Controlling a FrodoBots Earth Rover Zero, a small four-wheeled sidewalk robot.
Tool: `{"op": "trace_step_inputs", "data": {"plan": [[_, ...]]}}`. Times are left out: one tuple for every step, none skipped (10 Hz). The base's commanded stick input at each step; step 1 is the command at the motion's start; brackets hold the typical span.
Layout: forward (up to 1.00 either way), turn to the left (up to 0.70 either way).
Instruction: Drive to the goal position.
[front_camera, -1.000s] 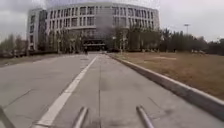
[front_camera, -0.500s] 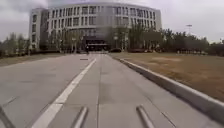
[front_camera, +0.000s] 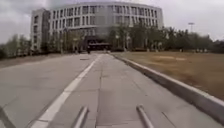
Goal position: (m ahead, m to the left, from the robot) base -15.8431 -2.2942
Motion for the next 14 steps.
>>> {"op": "trace_step_inputs", "data": {"plan": [[0.68,0.0],[0.68,0.0],[0.68,0.0],[0.68,0.0],[0.68,0.0],[0.68,0.0],[0.68,0.0],[0.68,0.0],[0.68,0.0],[0.68,0.0],[0.68,0.0],[0.68,0.0],[0.68,0.0],[0.68,0.0]]}}
